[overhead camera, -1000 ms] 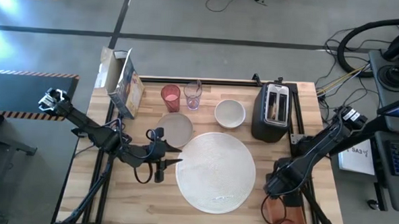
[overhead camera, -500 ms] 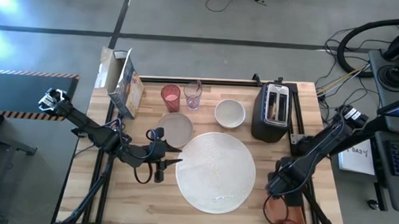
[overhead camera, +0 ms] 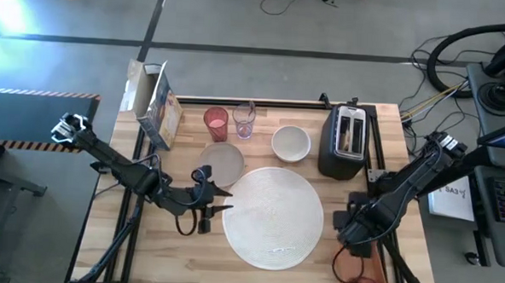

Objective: Arrange a breakfast setting
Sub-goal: Adjust the white table mat

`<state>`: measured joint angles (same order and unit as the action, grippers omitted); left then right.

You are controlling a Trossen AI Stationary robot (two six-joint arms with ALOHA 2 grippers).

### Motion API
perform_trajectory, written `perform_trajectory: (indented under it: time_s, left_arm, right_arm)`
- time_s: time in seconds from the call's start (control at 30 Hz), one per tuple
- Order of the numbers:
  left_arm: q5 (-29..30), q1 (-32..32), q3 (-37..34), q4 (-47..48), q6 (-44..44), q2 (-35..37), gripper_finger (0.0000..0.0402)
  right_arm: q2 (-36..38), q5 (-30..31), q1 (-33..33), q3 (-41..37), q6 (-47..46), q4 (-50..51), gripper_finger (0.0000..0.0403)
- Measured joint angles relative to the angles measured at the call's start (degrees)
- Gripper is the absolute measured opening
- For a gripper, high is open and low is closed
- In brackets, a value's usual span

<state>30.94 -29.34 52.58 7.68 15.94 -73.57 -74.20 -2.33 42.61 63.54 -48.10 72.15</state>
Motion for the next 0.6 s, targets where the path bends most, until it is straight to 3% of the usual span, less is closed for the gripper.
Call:
perform_trajectory:
  time_s: [0.2, 0.27, 0.6]
  left_arm:
    - [-2.9, 0.0, 0.0, 0.0, 1.3, -1.5, 0.0128]
    - [-3.2, 0.0, 0.0, 0.3, 2.4, -1.8, 0.0128]
    - [-3.2, 0.0, 0.0, 8.3, 12.5, -3.3, 0.0128]
  right_arm:
    - [0.0, 20.9, -3.0, 2.8, -0.9, -6.0, 0.0123]
    - [0.0, 24.8, -5.1, 2.7, -3.3, -8.1, 0.0123]
    - [0.0, 22.0, -13.2, -4.2, -7.5, -14.9, 0.0123]
